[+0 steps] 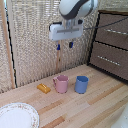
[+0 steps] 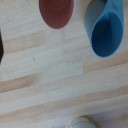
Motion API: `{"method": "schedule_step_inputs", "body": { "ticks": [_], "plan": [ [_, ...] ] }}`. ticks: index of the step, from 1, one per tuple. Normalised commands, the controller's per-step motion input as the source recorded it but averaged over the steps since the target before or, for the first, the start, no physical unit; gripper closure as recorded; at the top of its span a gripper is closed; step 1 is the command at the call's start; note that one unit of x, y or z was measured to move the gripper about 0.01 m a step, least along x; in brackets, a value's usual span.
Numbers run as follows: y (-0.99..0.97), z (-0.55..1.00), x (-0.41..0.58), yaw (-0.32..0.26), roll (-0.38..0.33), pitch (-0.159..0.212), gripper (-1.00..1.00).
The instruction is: Propose to navigate your clamp on the clench of the first drawer. Use gentle force to register to the cabinet. Send posterior your swing mandate till over it lurks, a cup of pink essence. Fortify your grip after aiming concentric with the pink cup’s periphery. Manoeuvre the pink towards the cabinet's top. Drop your compression till the cup is resting inside.
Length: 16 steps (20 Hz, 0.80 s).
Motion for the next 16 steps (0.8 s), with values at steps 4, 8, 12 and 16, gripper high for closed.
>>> {"method": "schedule_step_inputs", "body": {
  "ticks": [4, 8, 12, 16],
  "plan": [
    [-0.27, 0.69, -0.017, 0.064, -0.142, 0.0, -1.0],
    [-0.32, 0.3, -0.197, 0.133, -0.246, -0.028, -1.0],
    [-0.22, 0.05, -0.188, 0.171, -0.313, -0.034, -1.0],
    [-0.18, 0.0, -0.162, 0.178, -0.328, -0.021, -1.0]
  ]
}}
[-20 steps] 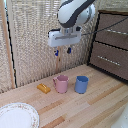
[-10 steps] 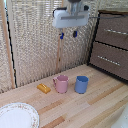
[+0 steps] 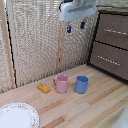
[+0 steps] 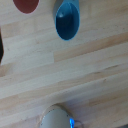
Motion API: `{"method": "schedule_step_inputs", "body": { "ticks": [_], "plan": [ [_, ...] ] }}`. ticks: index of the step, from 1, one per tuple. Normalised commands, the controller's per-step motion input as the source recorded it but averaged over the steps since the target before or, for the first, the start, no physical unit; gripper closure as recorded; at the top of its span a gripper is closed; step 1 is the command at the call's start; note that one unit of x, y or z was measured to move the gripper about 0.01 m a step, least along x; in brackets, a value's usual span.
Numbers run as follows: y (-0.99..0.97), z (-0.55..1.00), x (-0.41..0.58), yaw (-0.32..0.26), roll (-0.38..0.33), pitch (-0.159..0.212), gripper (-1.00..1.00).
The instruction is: Propose to navigate your clamp on the clench of the first drawer. Use gentle force to register to the cabinet. Send posterior your swing mandate till over it lurks, a cup of pink essence. Fortify your grip after aiming concentric with the pink cup’s periphery. Manoeuvre the pink towards the cabinet's top. Drop your compression till the cup is resting inside.
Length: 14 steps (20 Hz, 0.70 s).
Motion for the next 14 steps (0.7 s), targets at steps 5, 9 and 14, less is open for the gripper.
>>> {"method": "schedule_step_inputs", "body": {
  "ticks": [5, 9, 14],
  "plan": [
    [-0.18, 0.0, -0.127, 0.176, -0.338, -0.039, -1.0],
    [-0.19, 0.0, -0.071, 0.167, -0.351, -0.064, -1.0],
    [-0.2, -0.02, -0.018, 0.149, -0.368, -0.068, -1.0]
  ]
}}
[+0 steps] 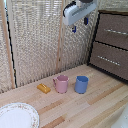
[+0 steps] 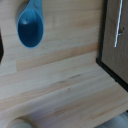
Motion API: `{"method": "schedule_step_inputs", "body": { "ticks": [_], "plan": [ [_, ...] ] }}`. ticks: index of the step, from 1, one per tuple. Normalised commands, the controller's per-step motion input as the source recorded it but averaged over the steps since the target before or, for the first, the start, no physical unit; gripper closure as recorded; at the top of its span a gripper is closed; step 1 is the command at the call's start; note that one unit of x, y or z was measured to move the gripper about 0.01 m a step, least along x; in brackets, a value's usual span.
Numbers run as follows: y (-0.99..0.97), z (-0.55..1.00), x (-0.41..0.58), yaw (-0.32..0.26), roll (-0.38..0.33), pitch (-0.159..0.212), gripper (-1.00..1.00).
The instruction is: Propose to navigate your clamp on the clench of the first drawer. Use gentle force to register to the cabinet. Send posterior your swing mandate till over it lurks, a cup of pink essence. Fortify your grip after aiming concentric with the pink cup’s periphery. Manoeuvre the pink towards the cabinet's top. Drop your compression till the cup is resting inside.
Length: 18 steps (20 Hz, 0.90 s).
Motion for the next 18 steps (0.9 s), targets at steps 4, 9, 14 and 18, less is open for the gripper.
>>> {"method": "schedule_step_inputs", "body": {
  "ticks": [4, 9, 14, 18],
  "plan": [
    [-0.22, -0.09, 0.0, 0.118, -0.375, -0.042, -1.0],
    [-0.23, -0.15, 0.0, 0.105, -0.375, -0.003, -1.0],
    [-0.2, -0.17, -0.003, 0.107, -0.375, 0.0, -1.0],
    [-0.19, -0.18, -0.009, 0.115, -0.375, -0.001, -1.0]
  ]
}}
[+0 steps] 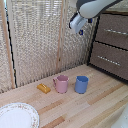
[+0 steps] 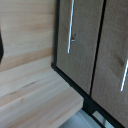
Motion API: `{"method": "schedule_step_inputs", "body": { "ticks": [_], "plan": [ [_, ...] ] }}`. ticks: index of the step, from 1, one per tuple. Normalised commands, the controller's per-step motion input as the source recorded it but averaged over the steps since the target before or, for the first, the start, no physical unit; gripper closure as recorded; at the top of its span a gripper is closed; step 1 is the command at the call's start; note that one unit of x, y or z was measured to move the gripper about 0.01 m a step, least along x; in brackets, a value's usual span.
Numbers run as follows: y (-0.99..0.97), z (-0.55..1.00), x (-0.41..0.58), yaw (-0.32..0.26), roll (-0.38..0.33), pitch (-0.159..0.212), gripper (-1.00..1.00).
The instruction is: Propose to navigate your clamp on the clench of the first drawer. Use gentle force to register to the cabinet. Send posterior your swing mandate till over it lurks, a cup of pink essence. Fortify your grip after aiming concentric with the pink cup’s periphery. Manoeuvre the pink towards the cabinet's top. Drop your compression till the cup is resting inside.
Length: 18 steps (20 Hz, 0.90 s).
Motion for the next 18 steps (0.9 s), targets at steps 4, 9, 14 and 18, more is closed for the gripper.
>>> {"method": "schedule_step_inputs", "body": {
  "ticks": [4, 9, 14, 18],
  "plan": [
    [-0.17, -0.18, 0.0, 0.098, -0.375, -0.005, -1.0],
    [-0.15, -0.07, 0.0, 0.051, -0.375, -0.009, -1.0],
    [-0.28, 0.01, -0.129, 0.002, -0.367, -0.031, -1.0],
    [-0.43, 0.01, -0.198, -0.029, -0.281, -0.063, -1.0]
  ]
}}
